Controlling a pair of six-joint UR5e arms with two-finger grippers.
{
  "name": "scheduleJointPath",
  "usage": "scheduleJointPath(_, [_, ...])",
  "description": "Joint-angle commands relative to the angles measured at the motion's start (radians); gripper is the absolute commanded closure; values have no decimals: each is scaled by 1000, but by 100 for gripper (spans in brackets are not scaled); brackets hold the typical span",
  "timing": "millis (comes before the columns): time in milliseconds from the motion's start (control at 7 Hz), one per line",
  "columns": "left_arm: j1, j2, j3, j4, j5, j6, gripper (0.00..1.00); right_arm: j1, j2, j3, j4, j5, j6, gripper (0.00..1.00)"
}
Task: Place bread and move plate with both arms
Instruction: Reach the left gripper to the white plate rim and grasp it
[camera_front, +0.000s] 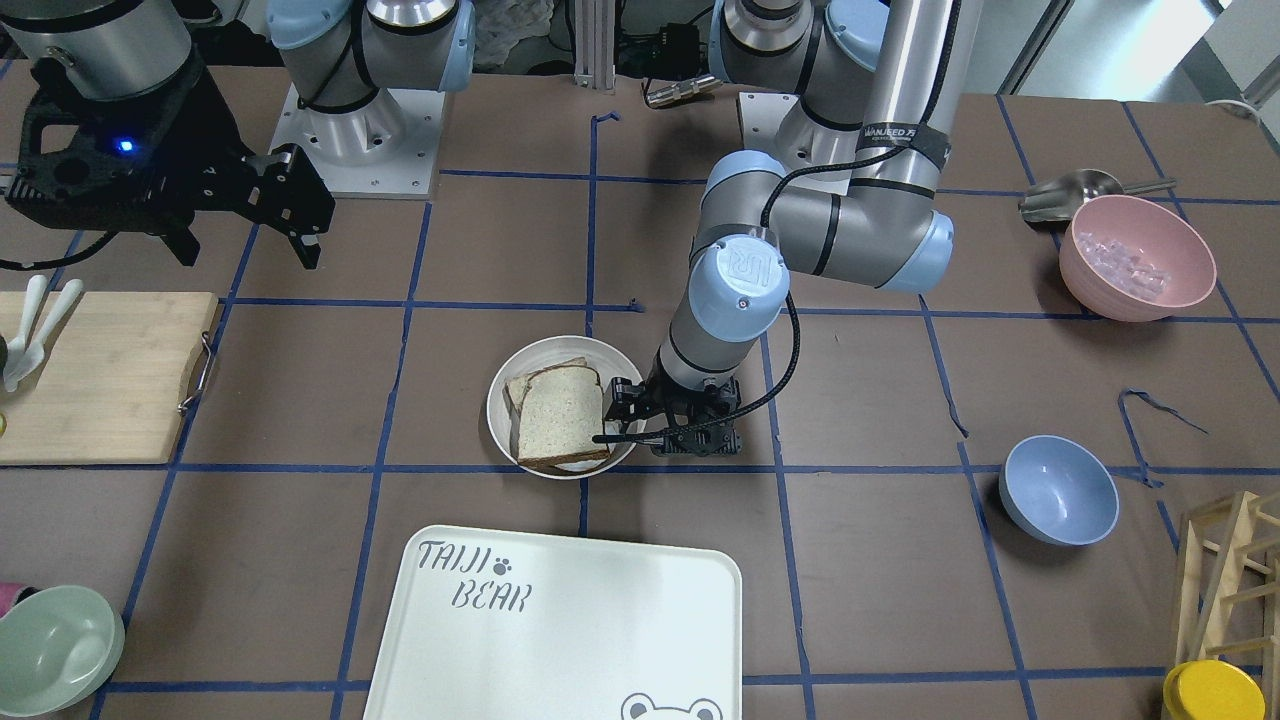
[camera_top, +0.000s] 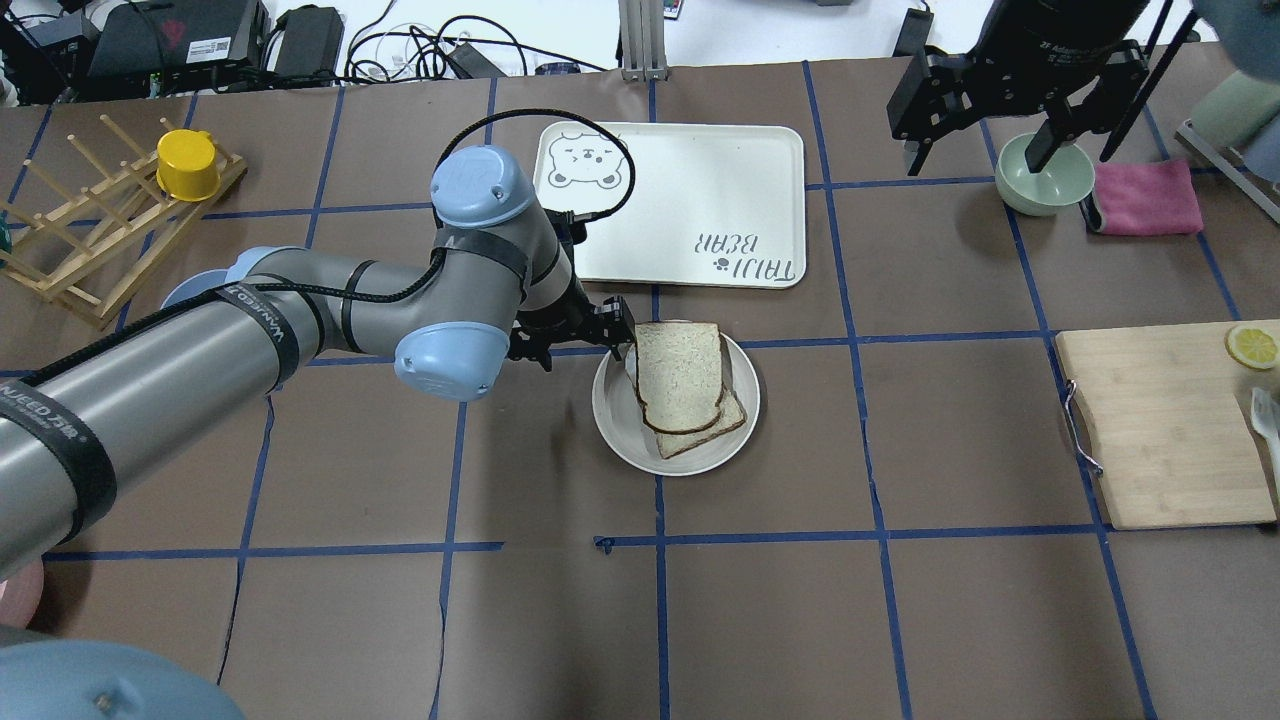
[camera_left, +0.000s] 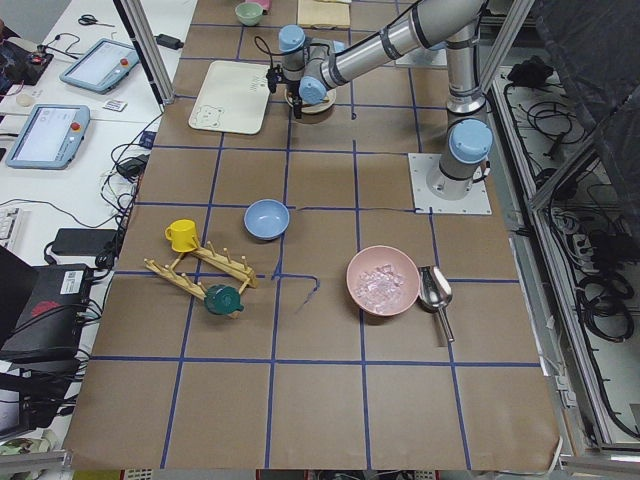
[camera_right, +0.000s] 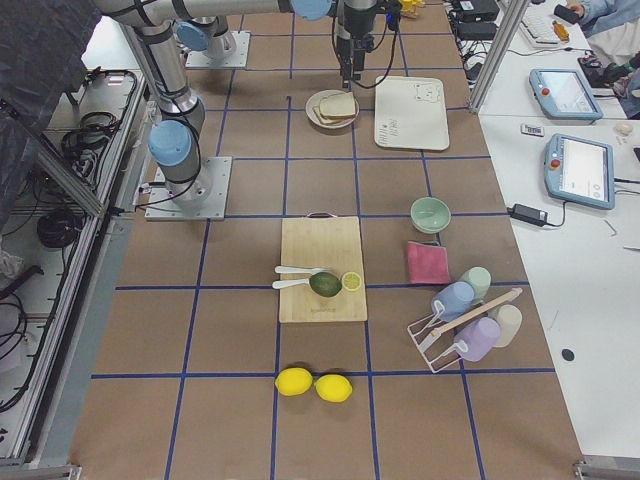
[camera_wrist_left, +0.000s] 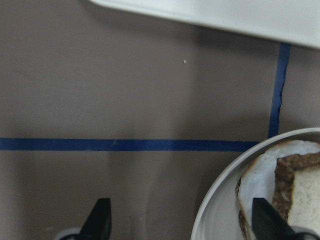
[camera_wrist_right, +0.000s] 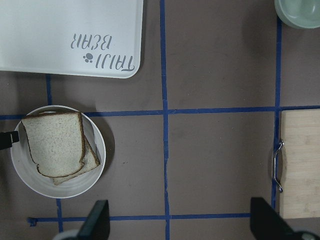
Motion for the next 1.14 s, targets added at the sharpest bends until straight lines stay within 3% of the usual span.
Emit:
scheduleJointPath(0, [-4,2,-24,1,-4,3,26,0,0,0,0,-3,-2,0])
scheduleJointPath(143, [-4,0,-24,-4,-4,-3,40,0,0,0,0,-3,-5,0])
scheduleJointPath(286, [-4,-3,-27,-13,-3,-14,46,0,0,0,2,-3,-8,0])
scheduleJointPath(429, [-4,-1,-42,-14,-12,-17,70,0,0,0,2,-3,-8,0])
scheduleJointPath(571, [-4,0,-48,-14,-63,-46,86,0,0,0,2,-3,-10,0])
scheduleJointPath(714, [-4,0,-48,-14,-88,-105,86,0,0,0,2,-3,-10,0])
scheduleJointPath(857, [-4,2,-47,-28,-113,-132,100,0,0,0,2,-3,-8,0])
scheduleJointPath(1000, [-3,2,-41,-87,-157,-135,100,0,0,0,2,-3,-10,0])
